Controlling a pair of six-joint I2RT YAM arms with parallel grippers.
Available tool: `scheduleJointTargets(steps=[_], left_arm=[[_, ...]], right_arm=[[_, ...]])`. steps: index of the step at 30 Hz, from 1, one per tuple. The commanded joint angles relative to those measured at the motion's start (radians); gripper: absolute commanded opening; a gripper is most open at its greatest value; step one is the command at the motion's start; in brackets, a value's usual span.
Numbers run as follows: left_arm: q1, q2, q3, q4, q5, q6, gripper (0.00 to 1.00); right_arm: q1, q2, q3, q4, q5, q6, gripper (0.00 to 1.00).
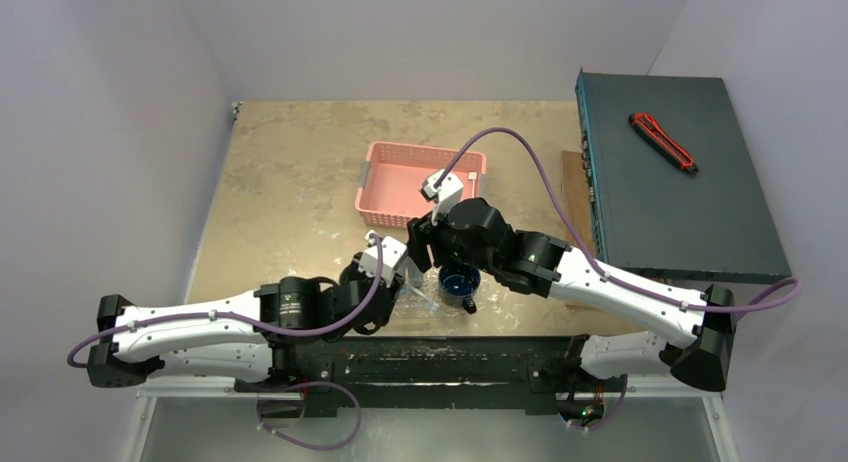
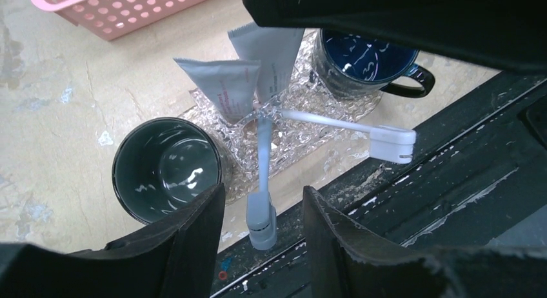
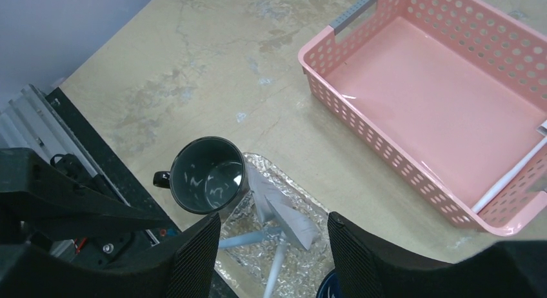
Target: Prepare toiletry sets of a toothbrush and toothpaste on the tray
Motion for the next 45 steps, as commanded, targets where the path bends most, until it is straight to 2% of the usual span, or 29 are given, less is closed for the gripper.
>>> scheduleJointTargets(steps=[1, 5, 10, 11, 14, 17, 25, 29, 33, 35, 40, 45], left_arm=[[0.002, -0.029, 0.088, -0.037, -0.022, 0.043, 0.49], [0.002, -0.041, 0.142, -0.074, -0.048, 0.07, 0.55], [0.003, -0.05, 0.215, -0.12, -0.076, 0.111, 0.67], [0.003, -0.051, 0.231, -0.129, -0.081, 0.119, 0.71], [0.004, -0.052, 0.276, -0.149, -0.094, 0.15, 0.91], [0.019, -0.049, 0.325, -0.168, -0.102, 0.182, 0.99], [0.204, -0.06, 0.42, -0.151, 0.004, 0.313, 1.0], [0.345, -0.058, 0.487, -0.159, 0.074, 0.376, 1.0], [0.481, -0.053, 0.546, -0.157, 0.144, 0.426, 1.0], [0.583, -0.046, 0.566, -0.155, 0.201, 0.44, 1.0], [0.793, -0.039, 0.542, -0.113, 0.344, 0.445, 1.0], [0.809, -0.117, 0.463, -0.049, 0.389, 0.458, 1.0]], right_arm=[[-0.002, -0.015, 0.029, 0.001, 0.049, 0.005, 0.65], [-0.002, -0.019, 0.052, -0.019, 0.064, 0.001, 0.66], [-0.002, -0.022, 0.1, -0.051, 0.097, -0.012, 0.68], [-0.002, -0.02, 0.112, -0.057, 0.102, -0.018, 0.68], [-0.002, -0.014, 0.154, -0.079, 0.125, -0.029, 0.69], [-0.007, -0.003, 0.191, -0.098, 0.151, -0.036, 0.71], [-0.137, 0.021, 0.31, -0.151, 0.1, -0.044, 0.72], [-0.22, 0.02, 0.353, -0.165, 0.097, -0.052, 0.74], [-0.371, 0.003, 0.357, -0.153, -0.006, -0.026, 0.74], [-0.437, -0.008, 0.348, -0.137, -0.037, -0.017, 0.75], [-0.543, -0.032, 0.351, -0.126, -0.086, 0.006, 0.76], [-0.544, -0.095, 0.318, -0.129, -0.085, -0.005, 0.77]])
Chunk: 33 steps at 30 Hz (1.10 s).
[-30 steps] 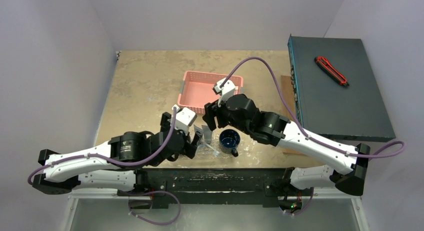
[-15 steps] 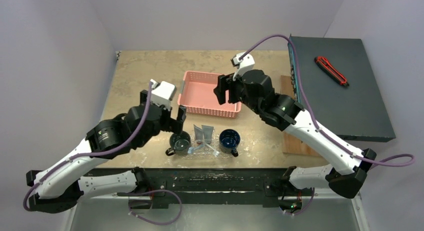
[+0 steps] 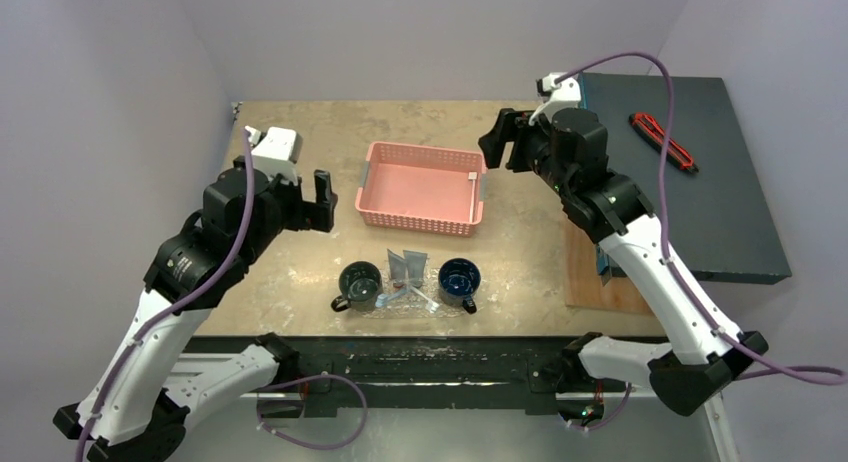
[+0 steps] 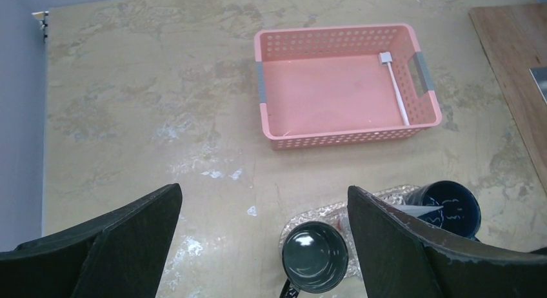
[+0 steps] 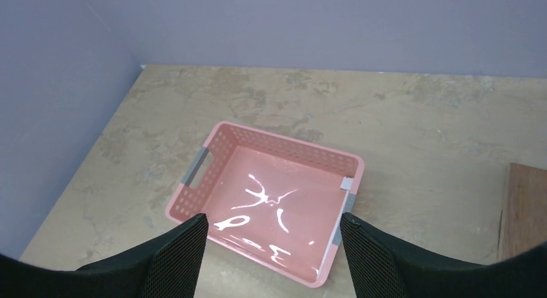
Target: Prepare toiletry sets of a toothbrush and toothpaste on the tray
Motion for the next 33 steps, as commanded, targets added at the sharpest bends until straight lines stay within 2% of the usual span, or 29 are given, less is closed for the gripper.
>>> scheduleJointTargets(steps=[1, 4, 6, 13, 25, 33], left_arm=[[0.01, -0.084, -0.071, 0.089, 0.102, 0.033, 1.0], [0.01, -0.141, -0.132, 0.11, 0.133, 0.022, 1.0], [0.01, -0.179, -0.178, 0.13, 0.149, 0.01, 1.0], [0.01, -0.334, -0.297, 0.184, 0.2, -0.009, 1.0], [0.01, -0.582, -0.417, 0.231, 0.216, -0.03, 1.0], [0.011, -0.645, -0.459, 0.244, 0.232, -0.032, 1.0]], right_arm=[[0.003, -0.097, -0.019, 0.025, -0.035, 0.0, 0.77], [0.003, -0.146, -0.082, 0.048, -0.047, -0.014, 0.8], [0.004, -0.193, -0.135, 0.09, -0.039, -0.023, 0.87], [0.004, -0.319, -0.276, 0.215, -0.118, -0.069, 0.98], [0.004, -0.459, -0.387, 0.292, -0.246, -0.074, 0.99], [0.004, -0.498, -0.406, 0.299, -0.263, -0.079, 0.99]])
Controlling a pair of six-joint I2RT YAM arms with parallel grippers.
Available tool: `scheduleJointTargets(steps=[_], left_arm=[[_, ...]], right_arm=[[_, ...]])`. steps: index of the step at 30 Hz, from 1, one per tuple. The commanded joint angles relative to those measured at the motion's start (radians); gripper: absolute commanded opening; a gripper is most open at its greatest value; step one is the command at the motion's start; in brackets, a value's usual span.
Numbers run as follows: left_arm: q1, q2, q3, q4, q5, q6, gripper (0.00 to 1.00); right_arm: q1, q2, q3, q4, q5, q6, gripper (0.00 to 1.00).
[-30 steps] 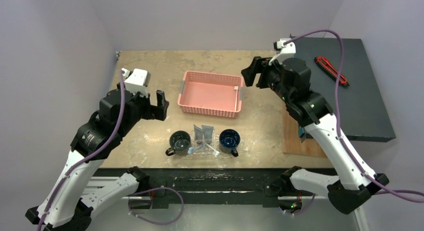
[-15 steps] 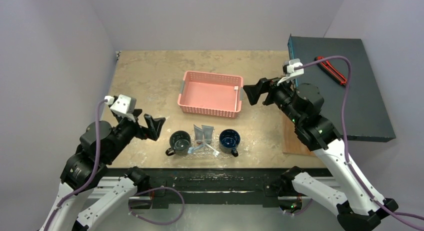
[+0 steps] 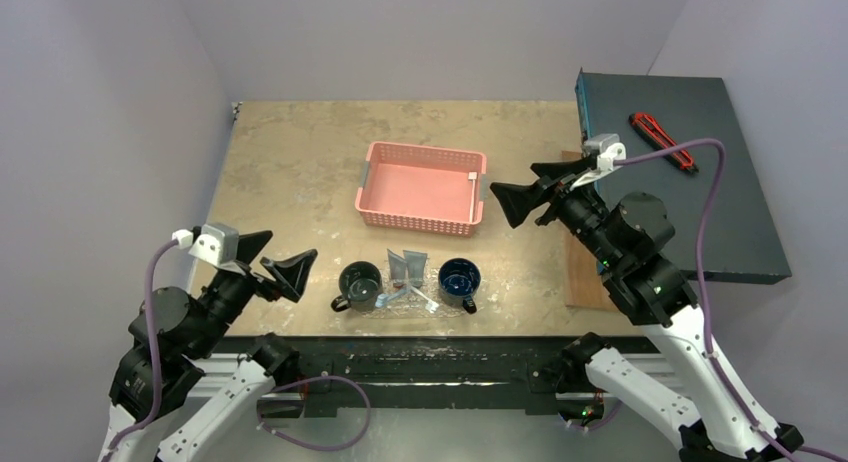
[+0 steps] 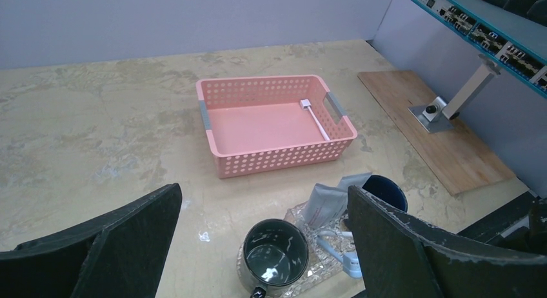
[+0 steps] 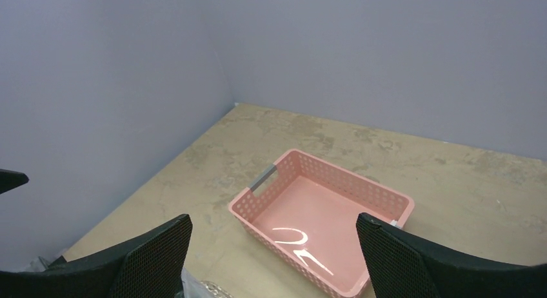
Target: Prepare toiletry sets of a toothbrush and toothpaste on the tray
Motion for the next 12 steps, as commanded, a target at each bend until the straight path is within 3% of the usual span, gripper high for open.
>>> scheduleJointTargets(steps=[1, 12], left_arm=[[0.005, -0.021, -0.036, 0.061, 0.025, -0.019, 1.0], [0.005, -0.068, -0.045, 0.08, -0.012, -0.031, 1.0]], right_arm=[[0.0, -0.022, -0.019, 0.054, -0.026, -0.022, 0.99], [0.002, -0.035, -0.026, 0.049, -0.024, -0.026, 0.99]])
